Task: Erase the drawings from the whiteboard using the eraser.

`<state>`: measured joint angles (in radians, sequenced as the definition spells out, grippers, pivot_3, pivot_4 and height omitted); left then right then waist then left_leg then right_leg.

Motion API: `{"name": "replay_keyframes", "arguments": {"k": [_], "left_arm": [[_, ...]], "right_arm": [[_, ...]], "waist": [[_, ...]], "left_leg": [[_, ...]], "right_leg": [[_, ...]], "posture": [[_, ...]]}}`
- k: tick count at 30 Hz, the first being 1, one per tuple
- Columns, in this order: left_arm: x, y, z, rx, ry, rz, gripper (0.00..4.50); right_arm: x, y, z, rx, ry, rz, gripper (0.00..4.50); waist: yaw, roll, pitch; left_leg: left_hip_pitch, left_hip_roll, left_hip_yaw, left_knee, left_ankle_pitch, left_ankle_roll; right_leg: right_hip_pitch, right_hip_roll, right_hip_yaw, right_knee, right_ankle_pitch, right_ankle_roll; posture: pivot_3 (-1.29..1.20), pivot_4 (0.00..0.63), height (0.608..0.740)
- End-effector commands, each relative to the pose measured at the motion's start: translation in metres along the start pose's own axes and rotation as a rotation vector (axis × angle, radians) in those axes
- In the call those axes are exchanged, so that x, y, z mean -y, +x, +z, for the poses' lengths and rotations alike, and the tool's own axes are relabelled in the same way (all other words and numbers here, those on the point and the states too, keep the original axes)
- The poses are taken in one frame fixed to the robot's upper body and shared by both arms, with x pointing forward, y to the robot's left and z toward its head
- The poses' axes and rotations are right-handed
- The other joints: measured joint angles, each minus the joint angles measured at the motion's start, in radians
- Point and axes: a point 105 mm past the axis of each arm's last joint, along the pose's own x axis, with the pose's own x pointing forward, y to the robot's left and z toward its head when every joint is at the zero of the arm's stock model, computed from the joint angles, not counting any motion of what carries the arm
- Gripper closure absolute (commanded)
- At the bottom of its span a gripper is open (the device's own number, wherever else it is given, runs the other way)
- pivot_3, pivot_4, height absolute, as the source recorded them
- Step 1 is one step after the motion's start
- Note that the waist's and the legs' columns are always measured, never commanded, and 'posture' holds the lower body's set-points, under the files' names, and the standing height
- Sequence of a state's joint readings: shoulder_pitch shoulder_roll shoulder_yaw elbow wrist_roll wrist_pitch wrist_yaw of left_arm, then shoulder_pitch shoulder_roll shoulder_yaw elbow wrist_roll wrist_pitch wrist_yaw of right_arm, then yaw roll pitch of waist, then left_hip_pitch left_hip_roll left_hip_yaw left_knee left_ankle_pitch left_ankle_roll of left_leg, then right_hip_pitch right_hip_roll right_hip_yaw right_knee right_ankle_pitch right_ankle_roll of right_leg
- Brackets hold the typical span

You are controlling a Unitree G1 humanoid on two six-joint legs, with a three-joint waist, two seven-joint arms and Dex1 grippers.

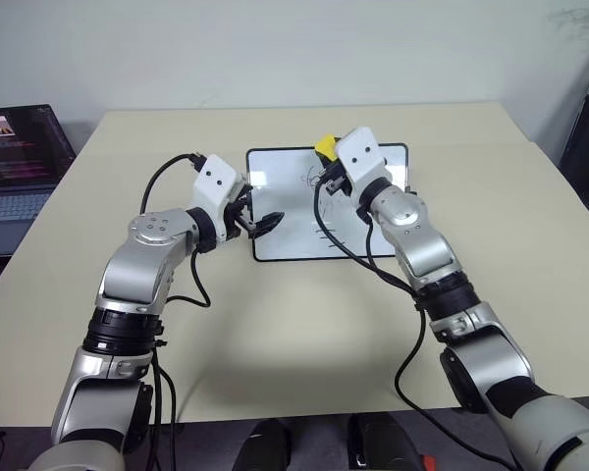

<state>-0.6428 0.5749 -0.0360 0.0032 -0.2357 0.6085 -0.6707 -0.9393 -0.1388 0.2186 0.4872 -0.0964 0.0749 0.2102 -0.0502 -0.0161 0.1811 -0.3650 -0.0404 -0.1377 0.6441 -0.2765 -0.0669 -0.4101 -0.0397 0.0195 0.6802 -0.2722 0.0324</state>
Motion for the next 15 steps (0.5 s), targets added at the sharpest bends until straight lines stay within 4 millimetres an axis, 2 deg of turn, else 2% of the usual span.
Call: {"name": "replay_keyframes", "arguments": {"k": [1, 5, 12, 15], "left_arm": [[-0.001, -0.004, 0.013, 0.031, 0.033, -0.002, 0.00], [-0.002, -0.003, 0.011, 0.027, 0.039, 0.000, 0.00], [-0.005, -0.004, 0.005, 0.011, 0.032, 0.021, 0.00], [-0.009, -0.005, 0.001, 0.000, 0.022, 0.043, 0.00]], "right_arm": [[0.004, 0.010, 0.010, 0.037, -0.003, -0.032, 3.27], [-0.004, 0.016, -0.003, -0.011, 0.034, -0.016, 3.27], [-0.021, 0.021, -0.003, -0.021, 0.047, 0.041, 3.27], [-0.036, 0.023, -0.005, -0.031, 0.028, 0.087, 3.27]], "waist": [[-0.006, 0.000, 0.000], [-0.008, 0.000, 0.000], [-0.013, 0.000, 0.000], [-0.016, 0.000, 0.000]], "left_leg": [[0.000, 0.000, 0.000, 0.000, 0.000, 0.000], [0.000, 0.000, 0.000, 0.000, 0.000, 0.000], [0.001, 0.001, 0.001, 0.000, 0.000, 0.000], [0.001, 0.001, 0.001, 0.000, 0.000, 0.000]], "right_leg": [[0.000, 0.000, 0.000, 0.000, 0.000, 0.000], [-0.001, 0.000, 0.000, 0.000, 0.000, 0.000], [-0.001, 0.000, 0.001, 0.001, 0.001, -0.001], [-0.001, 0.001, 0.001, 0.001, 0.001, -0.001]], "posture": [[0.00, 0.150, 0.740], [0.00, 0.150, 0.740], [0.00, 0.150, 0.740], [0.00, 0.150, 0.740]]}}
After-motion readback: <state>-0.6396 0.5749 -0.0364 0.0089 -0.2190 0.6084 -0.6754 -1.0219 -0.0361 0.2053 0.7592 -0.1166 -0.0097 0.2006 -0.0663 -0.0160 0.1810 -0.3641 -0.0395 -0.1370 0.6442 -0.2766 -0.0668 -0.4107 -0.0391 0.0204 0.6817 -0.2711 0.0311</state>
